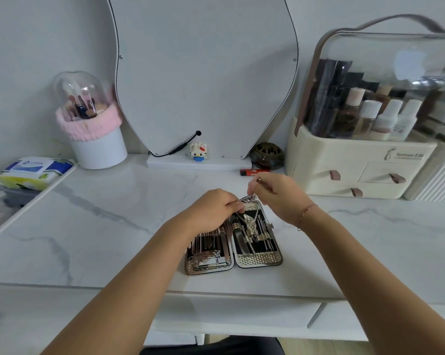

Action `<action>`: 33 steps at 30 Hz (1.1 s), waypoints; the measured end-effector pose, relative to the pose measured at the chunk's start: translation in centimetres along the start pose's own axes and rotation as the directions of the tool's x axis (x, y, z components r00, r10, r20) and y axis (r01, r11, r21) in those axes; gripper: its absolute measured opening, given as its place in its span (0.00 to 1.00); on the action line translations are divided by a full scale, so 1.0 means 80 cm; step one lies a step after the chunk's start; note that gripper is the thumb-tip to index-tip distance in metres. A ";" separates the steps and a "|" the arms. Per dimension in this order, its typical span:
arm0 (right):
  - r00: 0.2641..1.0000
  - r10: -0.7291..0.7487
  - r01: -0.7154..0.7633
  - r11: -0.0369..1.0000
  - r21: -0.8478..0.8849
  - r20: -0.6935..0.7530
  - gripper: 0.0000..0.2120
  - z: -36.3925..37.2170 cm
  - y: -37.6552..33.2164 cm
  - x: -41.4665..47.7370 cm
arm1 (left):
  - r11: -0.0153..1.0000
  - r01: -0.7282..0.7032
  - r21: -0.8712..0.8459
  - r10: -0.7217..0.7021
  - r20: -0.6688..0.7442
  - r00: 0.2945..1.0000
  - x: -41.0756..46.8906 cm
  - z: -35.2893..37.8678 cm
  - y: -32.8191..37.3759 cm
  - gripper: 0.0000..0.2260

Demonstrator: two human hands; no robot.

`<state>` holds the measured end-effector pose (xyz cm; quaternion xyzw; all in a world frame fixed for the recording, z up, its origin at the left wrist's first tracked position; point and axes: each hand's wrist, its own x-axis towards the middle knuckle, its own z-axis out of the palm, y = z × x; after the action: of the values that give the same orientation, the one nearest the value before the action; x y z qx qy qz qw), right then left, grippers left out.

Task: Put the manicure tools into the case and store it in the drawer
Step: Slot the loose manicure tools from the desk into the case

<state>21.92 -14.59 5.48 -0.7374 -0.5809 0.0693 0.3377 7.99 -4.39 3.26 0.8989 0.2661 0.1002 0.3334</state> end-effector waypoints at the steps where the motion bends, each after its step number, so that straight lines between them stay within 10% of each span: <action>1: 1.000 -0.020 0.020 1.000 -0.015 -0.005 0.10 0.000 -0.002 -0.002 | 1.000 0.004 -0.019 -0.004 -0.002 1.000 -0.001 0.001 0.000 0.13; 15: 0.968 0.115 0.020 0.851 0.525 -0.223 0.09 0.022 0.010 -0.014 | 0.770 0.050 -0.636 -0.023 0.050 0.998 -0.003 0.003 0.001 0.16; 19: 0.966 0.219 -0.061 0.714 0.697 -0.139 0.04 0.022 0.013 -0.013 | 0.847 0.045 -0.530 -0.023 0.049 0.999 -0.002 -0.004 -0.004 0.16; 25: 0.946 0.317 -0.215 0.772 0.598 -0.069 0.04 0.002 0.025 -0.004 | 0.886 0.076 -0.458 -0.002 0.159 0.987 -0.006 -0.010 -0.012 0.16; 30: 0.958 0.282 -0.183 0.477 0.860 0.048 0.05 0.014 0.017 -0.004 | 0.896 0.096 -0.433 -0.010 0.198 0.980 -0.003 -0.011 -0.005 0.15; 33: 0.966 0.253 -0.164 0.751 0.640 -0.049 0.06 0.022 0.020 -0.005 | 0.913 0.128 -0.388 -0.034 0.239 0.970 -0.001 -0.010 -0.003 0.15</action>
<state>22.24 -14.36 3.10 -0.6447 -0.4140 0.2480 0.5928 7.50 -3.81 3.71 0.8051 0.2373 0.0351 0.5425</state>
